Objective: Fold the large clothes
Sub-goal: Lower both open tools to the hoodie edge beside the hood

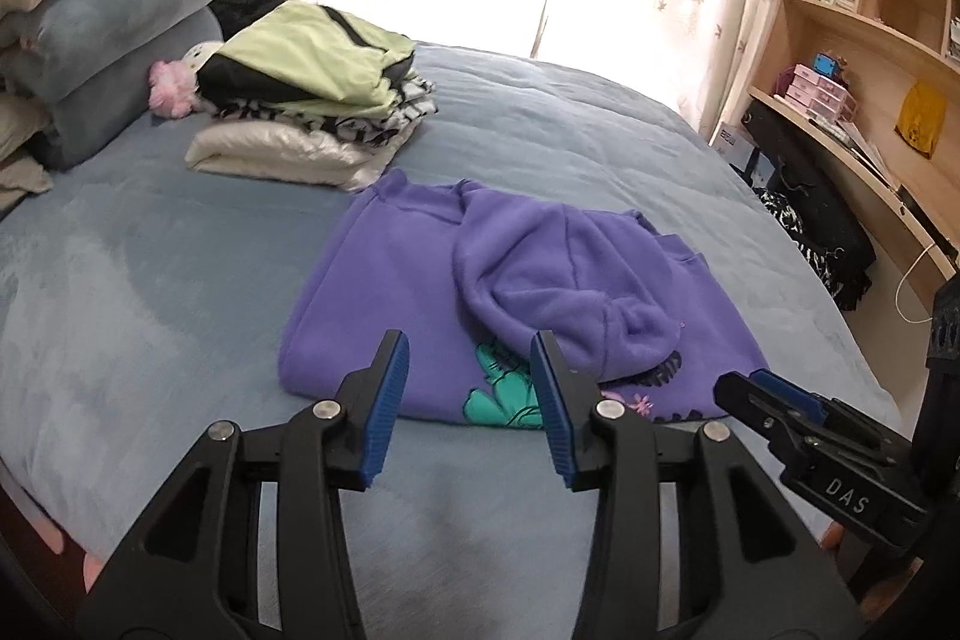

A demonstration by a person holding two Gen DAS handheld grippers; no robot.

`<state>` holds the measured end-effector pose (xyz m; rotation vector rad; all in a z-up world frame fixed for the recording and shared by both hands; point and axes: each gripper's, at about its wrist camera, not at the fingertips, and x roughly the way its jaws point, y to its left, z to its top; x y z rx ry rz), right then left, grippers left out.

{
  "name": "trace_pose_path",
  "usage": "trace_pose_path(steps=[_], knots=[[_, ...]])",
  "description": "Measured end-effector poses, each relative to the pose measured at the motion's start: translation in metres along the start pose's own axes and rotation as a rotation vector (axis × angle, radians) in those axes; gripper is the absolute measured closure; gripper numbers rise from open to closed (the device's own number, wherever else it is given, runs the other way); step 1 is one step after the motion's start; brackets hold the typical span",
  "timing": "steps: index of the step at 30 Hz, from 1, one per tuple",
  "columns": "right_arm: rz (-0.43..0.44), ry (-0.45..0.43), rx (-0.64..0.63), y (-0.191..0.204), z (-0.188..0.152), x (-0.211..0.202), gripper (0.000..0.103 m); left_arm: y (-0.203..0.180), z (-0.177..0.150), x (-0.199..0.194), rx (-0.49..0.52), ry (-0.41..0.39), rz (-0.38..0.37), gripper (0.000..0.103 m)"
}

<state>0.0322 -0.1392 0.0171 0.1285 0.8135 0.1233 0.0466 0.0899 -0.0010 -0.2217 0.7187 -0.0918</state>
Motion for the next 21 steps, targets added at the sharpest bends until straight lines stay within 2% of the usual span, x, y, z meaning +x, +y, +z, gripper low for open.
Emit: trace_pose_path(steps=[5,10,21], knots=[[0.000,0.024,-0.017,-0.006,-0.002,0.010,0.055,0.027,-0.019,0.016,-0.063,0.064,-0.016,0.059],[-0.003,0.042,-0.029,-0.009,0.003,0.030,0.055,0.047,-0.036,0.038,-0.150,0.106,-0.073,0.044],[-0.020,0.056,-0.020,-0.009,0.008,0.069,0.055,0.072,-0.062,0.099,-0.304,0.224,-0.131,0.043]])
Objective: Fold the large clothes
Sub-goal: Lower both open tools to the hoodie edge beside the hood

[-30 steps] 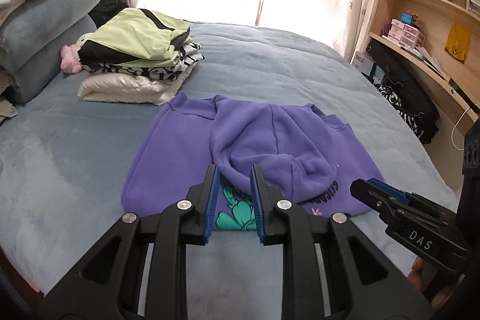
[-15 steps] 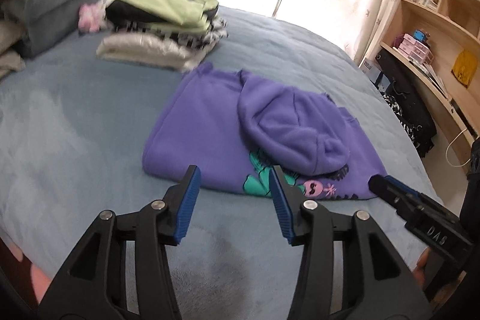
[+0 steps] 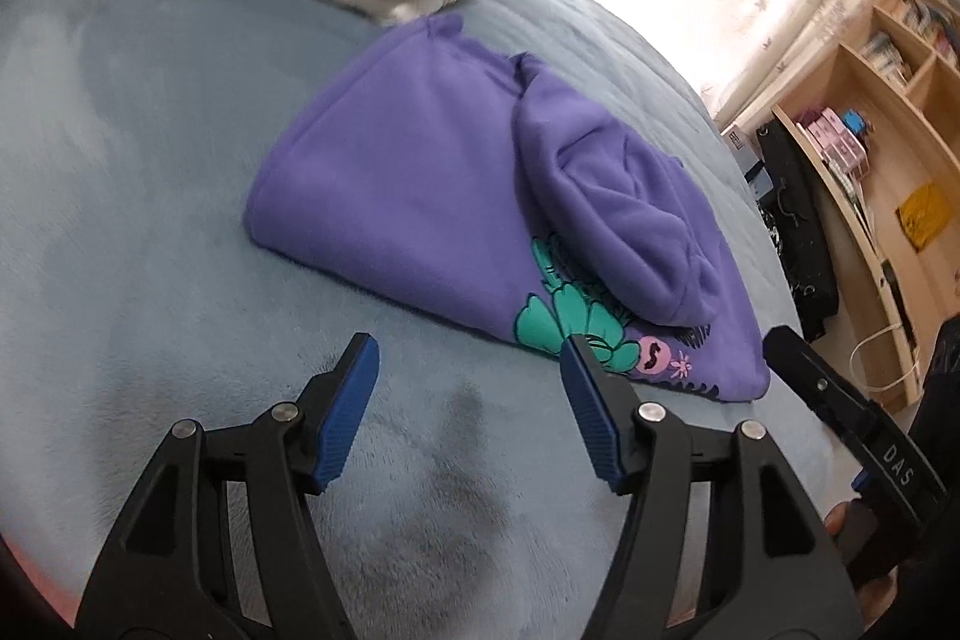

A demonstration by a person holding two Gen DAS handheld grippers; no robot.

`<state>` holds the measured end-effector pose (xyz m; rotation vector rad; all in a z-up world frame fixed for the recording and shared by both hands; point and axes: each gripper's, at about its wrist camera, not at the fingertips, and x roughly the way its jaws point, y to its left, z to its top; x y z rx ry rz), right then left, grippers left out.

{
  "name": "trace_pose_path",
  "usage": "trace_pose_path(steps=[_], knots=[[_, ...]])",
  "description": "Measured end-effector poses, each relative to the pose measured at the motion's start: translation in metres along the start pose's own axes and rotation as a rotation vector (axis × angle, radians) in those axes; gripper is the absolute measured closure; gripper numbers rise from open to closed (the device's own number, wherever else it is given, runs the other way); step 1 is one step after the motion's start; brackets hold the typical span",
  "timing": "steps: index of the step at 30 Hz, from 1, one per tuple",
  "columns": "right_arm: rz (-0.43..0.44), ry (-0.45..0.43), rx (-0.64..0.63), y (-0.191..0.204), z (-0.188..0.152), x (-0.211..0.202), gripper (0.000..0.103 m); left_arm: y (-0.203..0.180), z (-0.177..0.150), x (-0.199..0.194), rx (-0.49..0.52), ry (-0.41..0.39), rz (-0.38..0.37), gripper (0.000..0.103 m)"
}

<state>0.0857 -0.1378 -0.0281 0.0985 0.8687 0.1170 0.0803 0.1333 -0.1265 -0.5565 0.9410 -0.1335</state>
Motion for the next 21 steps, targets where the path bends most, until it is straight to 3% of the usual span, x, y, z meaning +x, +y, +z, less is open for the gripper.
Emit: trace_pose_path(steps=[6,21], knots=[[-0.001,0.014,0.032,-0.006,0.005,0.024,0.055,0.022,0.007,0.028,-0.109,0.030,-0.014,0.043],[0.020,0.004,0.084,-0.012,0.026,0.074,0.055,0.054,0.044,0.080,-0.246,-0.024,-0.079,0.043]])
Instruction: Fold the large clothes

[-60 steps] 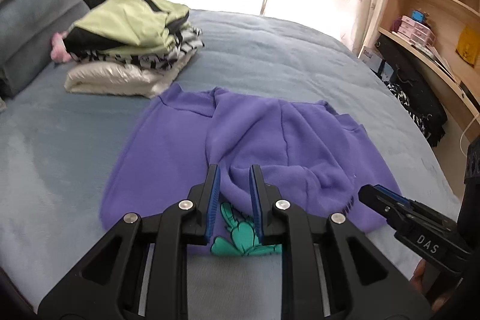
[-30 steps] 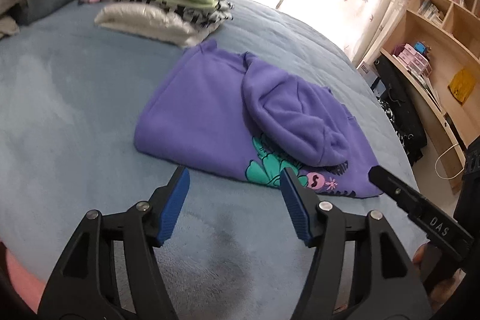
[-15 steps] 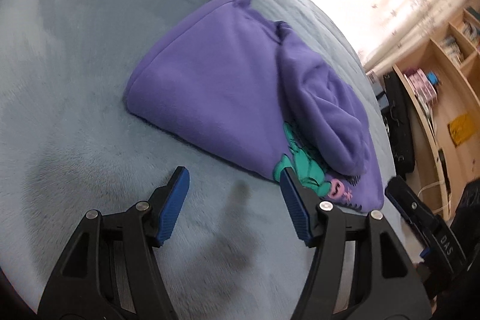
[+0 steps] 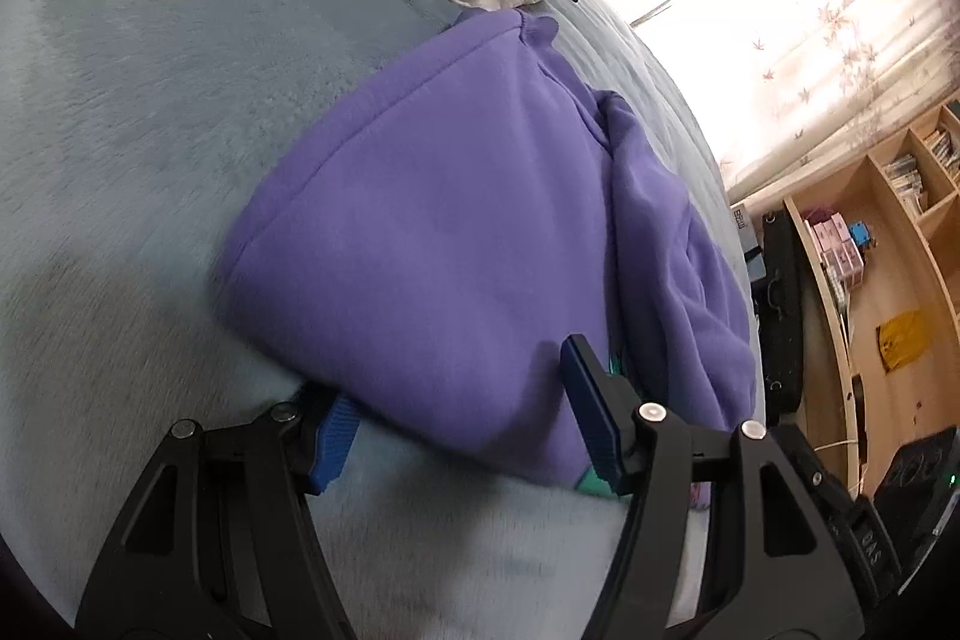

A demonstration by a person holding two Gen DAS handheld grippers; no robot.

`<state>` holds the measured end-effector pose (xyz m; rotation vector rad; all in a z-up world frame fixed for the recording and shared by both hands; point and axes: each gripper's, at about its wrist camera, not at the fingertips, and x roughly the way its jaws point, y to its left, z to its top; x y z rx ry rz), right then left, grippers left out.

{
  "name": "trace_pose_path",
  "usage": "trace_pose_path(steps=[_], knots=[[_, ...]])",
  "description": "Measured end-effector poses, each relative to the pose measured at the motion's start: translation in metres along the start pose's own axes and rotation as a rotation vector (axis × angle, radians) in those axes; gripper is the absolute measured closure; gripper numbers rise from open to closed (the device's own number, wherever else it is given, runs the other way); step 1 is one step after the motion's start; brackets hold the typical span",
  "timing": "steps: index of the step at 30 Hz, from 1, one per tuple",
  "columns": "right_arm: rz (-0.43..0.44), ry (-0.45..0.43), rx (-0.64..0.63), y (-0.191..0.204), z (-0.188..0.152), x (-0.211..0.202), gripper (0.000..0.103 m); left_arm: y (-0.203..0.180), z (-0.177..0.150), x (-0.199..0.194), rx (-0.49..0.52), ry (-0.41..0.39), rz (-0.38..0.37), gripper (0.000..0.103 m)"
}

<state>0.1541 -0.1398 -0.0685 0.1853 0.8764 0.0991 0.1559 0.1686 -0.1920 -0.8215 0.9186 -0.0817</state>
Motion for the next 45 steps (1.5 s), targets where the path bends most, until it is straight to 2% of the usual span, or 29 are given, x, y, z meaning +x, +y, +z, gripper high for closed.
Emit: trace_pose_path(steps=[7,9,12,14,16,18,19,20,25,29,33,35,36,39,42,45], knots=[[-0.028,-0.040,-0.055,0.014,0.007,0.012,0.055,-0.003,0.028,0.024,-0.032,-0.021,-0.012,0.042],[-0.036,-0.052,-0.065,0.016,0.013,0.015,0.064,-0.005,0.038,0.027,-0.033,-0.040,-0.009,0.043],[-0.068,-0.073,-0.088,0.020,0.024,0.025,0.078,-0.009,0.050,0.027,-0.021,-0.080,-0.006,0.075],[-0.094,-0.077,-0.106,0.018,0.034,0.039,0.084,-0.015,0.055,0.023,-0.002,-0.105,-0.029,0.079],[-0.107,-0.066,-0.122,0.017,0.039,0.056,0.087,-0.034,0.053,0.015,0.083,-0.151,-0.005,0.082],[-0.136,0.021,-0.142,0.014,0.037,0.083,0.088,-0.050,0.048,0.005,0.159,-0.191,0.015,0.083],[-0.128,0.074,-0.136,0.010,0.033,0.098,0.088,-0.065,0.046,-0.001,0.211,-0.220,0.017,0.083],[-0.119,0.079,-0.131,0.005,0.030,0.104,0.088,-0.073,0.044,-0.005,0.239,-0.232,0.013,0.083],[-0.045,0.054,-0.054,-0.014,0.027,0.104,0.088,-0.142,0.025,-0.024,0.457,-0.284,-0.004,0.084],[0.079,0.064,0.084,-0.045,0.026,0.103,0.087,-0.201,0.010,-0.021,0.588,-0.264,-0.023,0.084],[0.202,0.120,0.202,-0.078,0.029,0.094,0.087,-0.256,-0.016,-0.007,0.718,-0.236,-0.029,0.084],[0.263,0.137,0.277,-0.103,0.027,0.080,0.084,-0.274,-0.029,-0.001,0.761,-0.227,-0.024,0.084],[0.265,0.132,0.313,-0.116,0.025,0.071,0.081,-0.286,-0.037,0.005,0.789,-0.221,-0.021,0.084],[0.212,0.086,0.370,-0.157,0.018,0.037,0.080,-0.316,-0.065,0.025,0.848,-0.186,-0.024,0.084],[0.029,-0.015,0.376,-0.193,0.012,-0.006,0.073,-0.338,-0.100,0.044,0.898,-0.142,-0.019,0.084],[-0.076,-0.093,0.399,-0.224,0.002,-0.041,0.068,-0.358,-0.142,0.078,0.953,-0.073,0.014,0.084]])
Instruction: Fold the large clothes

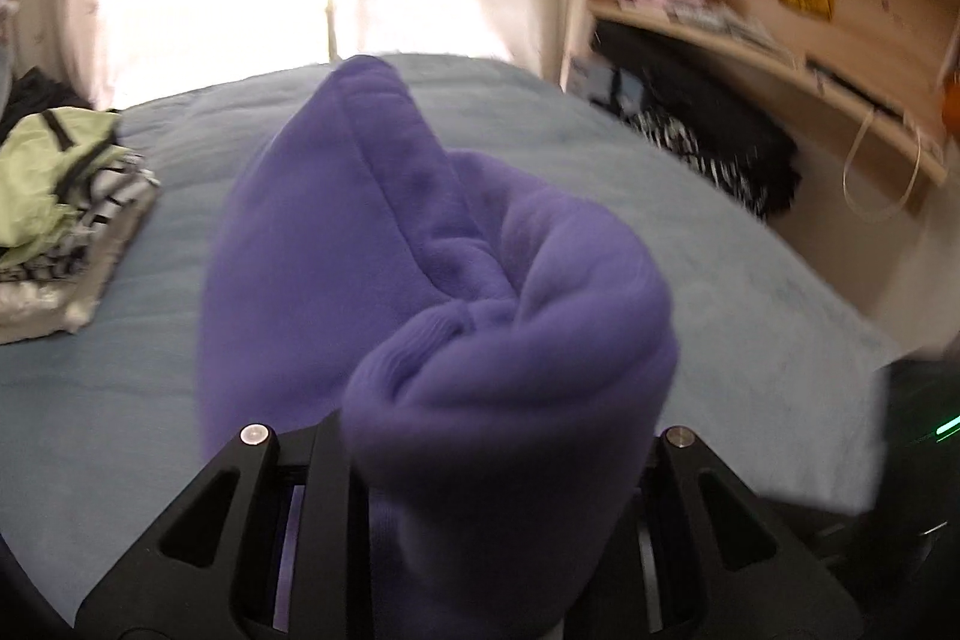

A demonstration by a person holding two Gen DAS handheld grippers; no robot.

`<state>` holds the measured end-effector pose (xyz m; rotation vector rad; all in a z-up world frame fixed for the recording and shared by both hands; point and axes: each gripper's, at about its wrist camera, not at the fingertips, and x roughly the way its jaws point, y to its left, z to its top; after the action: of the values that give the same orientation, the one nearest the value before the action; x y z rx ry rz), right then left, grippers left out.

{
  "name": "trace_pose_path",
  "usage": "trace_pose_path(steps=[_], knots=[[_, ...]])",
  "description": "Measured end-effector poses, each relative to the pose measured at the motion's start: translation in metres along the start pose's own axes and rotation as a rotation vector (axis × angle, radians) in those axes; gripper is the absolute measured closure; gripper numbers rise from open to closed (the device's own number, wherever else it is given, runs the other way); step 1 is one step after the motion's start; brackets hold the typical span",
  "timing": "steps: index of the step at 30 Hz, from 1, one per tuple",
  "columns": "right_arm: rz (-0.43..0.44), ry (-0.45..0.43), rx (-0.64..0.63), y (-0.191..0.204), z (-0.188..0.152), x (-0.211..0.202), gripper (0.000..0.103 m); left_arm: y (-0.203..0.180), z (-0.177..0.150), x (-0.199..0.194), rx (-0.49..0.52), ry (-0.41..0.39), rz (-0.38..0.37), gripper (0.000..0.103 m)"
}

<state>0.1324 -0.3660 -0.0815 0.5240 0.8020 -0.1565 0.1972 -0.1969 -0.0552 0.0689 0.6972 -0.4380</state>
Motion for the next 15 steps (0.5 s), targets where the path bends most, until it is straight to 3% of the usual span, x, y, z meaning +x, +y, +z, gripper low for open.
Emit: trace_pose_path(steps=[5,8,15], knots=[[-0.036,-0.066,0.099,-0.048,0.005,-0.020,0.064,-0.060,-0.031,0.053,0.137,0.093,0.049,0.084],[-0.077,-0.057,0.119,-0.063,0.003,-0.013,0.064,-0.081,-0.051,0.075,0.201,0.129,0.095,0.084],[-0.059,-0.022,0.147,-0.073,-0.002,0.003,0.064,-0.096,-0.061,0.092,0.223,0.151,0.104,0.084]])
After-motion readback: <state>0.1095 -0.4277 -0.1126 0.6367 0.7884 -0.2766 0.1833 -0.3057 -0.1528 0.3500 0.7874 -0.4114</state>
